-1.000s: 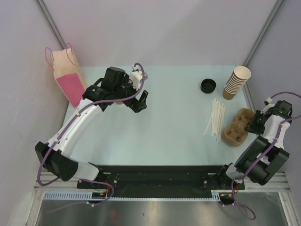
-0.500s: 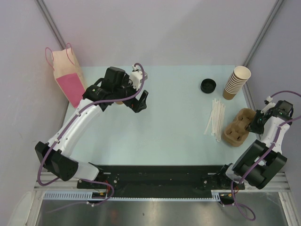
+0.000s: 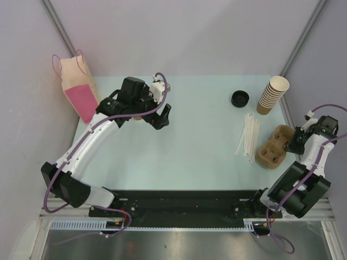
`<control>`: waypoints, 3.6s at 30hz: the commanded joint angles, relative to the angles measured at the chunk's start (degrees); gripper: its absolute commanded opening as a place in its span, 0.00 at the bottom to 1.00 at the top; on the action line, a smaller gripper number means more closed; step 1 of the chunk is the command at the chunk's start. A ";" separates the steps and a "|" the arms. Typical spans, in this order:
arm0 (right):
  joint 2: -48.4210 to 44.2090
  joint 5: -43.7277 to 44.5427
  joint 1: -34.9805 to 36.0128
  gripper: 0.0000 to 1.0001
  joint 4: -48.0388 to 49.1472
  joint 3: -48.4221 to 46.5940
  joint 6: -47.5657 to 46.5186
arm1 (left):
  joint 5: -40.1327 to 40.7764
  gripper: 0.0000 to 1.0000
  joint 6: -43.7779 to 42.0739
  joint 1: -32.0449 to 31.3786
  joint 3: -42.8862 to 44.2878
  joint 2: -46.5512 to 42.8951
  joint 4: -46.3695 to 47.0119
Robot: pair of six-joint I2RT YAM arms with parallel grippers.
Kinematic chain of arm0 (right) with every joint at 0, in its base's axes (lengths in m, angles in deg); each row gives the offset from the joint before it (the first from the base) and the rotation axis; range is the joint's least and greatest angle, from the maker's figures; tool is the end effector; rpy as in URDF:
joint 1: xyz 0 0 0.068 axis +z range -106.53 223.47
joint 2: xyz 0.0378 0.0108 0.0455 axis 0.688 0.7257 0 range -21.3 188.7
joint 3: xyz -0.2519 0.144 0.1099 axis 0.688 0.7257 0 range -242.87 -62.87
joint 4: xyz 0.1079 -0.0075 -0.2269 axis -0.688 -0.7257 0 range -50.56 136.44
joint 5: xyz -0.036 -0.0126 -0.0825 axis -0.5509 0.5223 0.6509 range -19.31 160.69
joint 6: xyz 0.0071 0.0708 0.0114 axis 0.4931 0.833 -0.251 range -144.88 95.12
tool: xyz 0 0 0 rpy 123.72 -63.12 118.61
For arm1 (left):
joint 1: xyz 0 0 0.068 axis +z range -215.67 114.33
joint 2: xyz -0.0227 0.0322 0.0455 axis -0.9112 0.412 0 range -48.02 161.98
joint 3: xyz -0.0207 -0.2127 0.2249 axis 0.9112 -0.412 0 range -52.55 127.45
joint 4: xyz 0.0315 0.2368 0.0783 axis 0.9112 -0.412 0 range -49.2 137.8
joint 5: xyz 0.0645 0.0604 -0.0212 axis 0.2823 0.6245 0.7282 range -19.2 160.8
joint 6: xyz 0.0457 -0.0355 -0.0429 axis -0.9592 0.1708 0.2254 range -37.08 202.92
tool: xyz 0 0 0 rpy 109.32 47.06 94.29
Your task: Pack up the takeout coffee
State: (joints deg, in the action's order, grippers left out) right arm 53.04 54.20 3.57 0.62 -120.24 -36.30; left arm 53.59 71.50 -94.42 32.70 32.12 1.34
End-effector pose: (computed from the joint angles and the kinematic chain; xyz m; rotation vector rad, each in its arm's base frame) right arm 0.1948 -0.1409 0.2772 0.5496 2.5347 0.0670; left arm 0.2497 -0.1569 0.4057 0.9369 2.1045 -0.5005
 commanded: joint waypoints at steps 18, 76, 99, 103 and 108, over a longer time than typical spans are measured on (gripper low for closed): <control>1.59 0.41 -0.70 0.21 -0.23 -2.05 -0.53 | -0.80 0.98 1.14 -0.16 2.64 0.46 0.58; -5.97 -3.99 -0.44 0.00 -9.55 -10.14 -6.42 | -11.78 0.98 1.05 -1.91 2.90 1.06 4.26; -7.02 -6.27 0.70 0.00 -11.83 -11.19 -7.83 | -13.29 0.95 15.10 -17.65 11.87 15.57 22.72; -7.72 -8.90 -0.18 0.00 -14.81 -13.91 -9.14 | -12.76 0.94 16.34 -17.65 11.78 15.66 23.69; -10.01 -14.69 -0.01 0.00 -19.11 -17.25 -11.16 | -12.32 0.94 16.87 -17.65 9.07 13.38 24.83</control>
State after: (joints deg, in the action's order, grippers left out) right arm 46.01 46.16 3.59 -14.33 -133.04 -45.04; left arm 41.92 86.39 -112.04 41.77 48.10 22.89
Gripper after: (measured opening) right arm 0.020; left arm 0.942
